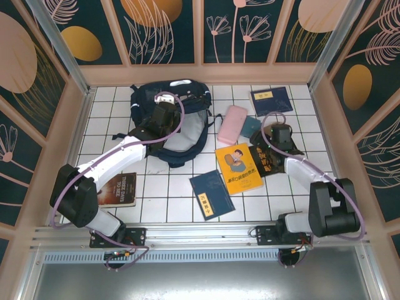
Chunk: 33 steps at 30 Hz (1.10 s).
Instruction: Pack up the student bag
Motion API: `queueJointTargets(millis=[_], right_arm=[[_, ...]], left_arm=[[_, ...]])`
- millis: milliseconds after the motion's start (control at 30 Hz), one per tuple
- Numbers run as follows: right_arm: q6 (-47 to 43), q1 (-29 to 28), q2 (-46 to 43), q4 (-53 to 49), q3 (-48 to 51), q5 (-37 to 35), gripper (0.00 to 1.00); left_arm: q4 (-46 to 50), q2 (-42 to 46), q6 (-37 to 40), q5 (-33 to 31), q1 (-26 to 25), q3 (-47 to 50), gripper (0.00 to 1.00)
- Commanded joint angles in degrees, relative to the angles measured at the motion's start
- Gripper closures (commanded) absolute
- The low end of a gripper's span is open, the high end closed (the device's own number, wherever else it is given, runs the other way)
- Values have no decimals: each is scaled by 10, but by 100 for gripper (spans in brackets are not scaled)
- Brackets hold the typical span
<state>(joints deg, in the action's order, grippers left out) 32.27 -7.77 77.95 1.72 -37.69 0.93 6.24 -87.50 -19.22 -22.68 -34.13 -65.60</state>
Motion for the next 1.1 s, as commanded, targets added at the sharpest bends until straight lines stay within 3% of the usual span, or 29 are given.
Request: queueJointTargets(millis=[0,233,400,500,567,700,733,900,1067], right_arm=[[-6,23,48,11,-52,-30,13],[-5,35,107,-3,-105,-27,12],[-6,33,68,-9,-54,5,12],[-6,21,23,-13,-4,25,13],[-5,3,-5,-21,25,29,14],[4,-41,-52,-41,59,35,14],[7,-53,-60,-44,64,38,14],[29,-99,-83,-73,90,23,14],[51,-100,-111,-62,140,37,15]], left_arm=[[-57,20,-15,6,0,-17,100],[-48,9,-18,16,1,-12,100],[-25,-16,-30,-21,1,-9,100],[-15,-33,-43,-5,0,-5,99],[-18,-27,-55,11,1,10,86],[-9,9,-91,54,1,51,52],[-5,20,-102,68,0,64,50],[-10,76,-158,149,-18,150,47],[-32,72,-195,178,-77,163,56]])
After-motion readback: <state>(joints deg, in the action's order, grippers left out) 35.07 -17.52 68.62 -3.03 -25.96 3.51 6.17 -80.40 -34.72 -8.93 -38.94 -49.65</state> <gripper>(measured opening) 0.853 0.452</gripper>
